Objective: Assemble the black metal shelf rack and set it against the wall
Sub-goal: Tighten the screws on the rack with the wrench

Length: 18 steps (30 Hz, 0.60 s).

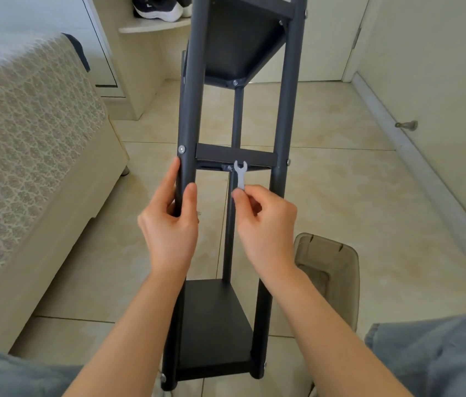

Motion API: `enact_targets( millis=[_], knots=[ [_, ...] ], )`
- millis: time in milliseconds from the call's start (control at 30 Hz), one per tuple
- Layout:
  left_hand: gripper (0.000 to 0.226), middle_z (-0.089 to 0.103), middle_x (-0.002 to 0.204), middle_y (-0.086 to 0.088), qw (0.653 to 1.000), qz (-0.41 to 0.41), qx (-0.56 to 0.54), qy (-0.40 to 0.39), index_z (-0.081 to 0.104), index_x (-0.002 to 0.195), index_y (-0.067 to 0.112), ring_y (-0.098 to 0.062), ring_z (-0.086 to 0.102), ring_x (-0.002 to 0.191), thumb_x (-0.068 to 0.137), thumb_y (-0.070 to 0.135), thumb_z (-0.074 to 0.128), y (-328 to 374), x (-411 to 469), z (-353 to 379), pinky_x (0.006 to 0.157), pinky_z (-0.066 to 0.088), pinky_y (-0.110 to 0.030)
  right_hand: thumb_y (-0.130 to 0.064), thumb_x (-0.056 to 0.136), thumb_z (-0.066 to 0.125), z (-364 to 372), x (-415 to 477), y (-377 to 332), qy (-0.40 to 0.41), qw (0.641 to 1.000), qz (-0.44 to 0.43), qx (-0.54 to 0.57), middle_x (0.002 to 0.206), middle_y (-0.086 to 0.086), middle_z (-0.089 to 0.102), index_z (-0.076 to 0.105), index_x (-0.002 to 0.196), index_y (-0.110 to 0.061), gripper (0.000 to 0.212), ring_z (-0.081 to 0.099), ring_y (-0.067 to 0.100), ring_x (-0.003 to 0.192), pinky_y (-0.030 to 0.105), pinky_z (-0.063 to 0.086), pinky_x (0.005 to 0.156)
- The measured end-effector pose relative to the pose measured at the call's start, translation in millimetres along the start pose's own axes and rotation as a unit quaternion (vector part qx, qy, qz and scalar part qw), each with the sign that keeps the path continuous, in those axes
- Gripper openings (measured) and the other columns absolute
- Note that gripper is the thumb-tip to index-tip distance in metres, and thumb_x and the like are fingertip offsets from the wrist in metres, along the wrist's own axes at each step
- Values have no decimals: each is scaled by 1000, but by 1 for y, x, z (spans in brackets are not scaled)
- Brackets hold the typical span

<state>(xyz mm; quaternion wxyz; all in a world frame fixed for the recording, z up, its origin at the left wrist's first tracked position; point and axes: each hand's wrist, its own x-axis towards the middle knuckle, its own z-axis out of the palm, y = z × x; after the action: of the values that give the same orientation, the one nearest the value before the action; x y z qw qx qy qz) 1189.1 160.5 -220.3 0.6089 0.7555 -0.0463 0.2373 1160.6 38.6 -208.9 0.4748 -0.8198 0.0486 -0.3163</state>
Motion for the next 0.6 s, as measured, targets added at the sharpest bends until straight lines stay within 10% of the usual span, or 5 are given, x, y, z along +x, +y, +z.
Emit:
enact_targets(
  millis=[267, 400, 600],
  knots=[
    [50, 66, 109, 35, 1000, -1, 7, 9, 51, 143, 33, -28, 68, 74, 98, 18, 65, 7, 1, -14, 74, 62, -40, -21, 87, 70, -55, 82, -29, -161, 975, 144, -57, 64, 4, 61, 76, 79, -11, 14, 49, 7, 58, 9, 36, 49],
    [51, 60, 108, 47, 1000, 6, 15, 4, 52, 145, 26, 1, 67, 83, 97, 16, 66, 4, -3, -16, 79, 54, -14, -22, 80, 77, -73, 101, -30, -235, 951, 185, -83, 94, -4, 68, 78, 87, -18, 8, 61, 16, 95, 33, 55, 80],
    [52, 67, 120, -23, 1000, 25, 9, 6, 53, 145, 23, -1, 51, 110, 96, 16, 68, 9, -8, -15, 82, 54, -30, -18, 82, 76, -79, 118, -30, -253, 941, 225, -26, 111, 2, 68, 77, 97, -11, 16, 60, 14, 107, 27, 53, 84]
  ],
)
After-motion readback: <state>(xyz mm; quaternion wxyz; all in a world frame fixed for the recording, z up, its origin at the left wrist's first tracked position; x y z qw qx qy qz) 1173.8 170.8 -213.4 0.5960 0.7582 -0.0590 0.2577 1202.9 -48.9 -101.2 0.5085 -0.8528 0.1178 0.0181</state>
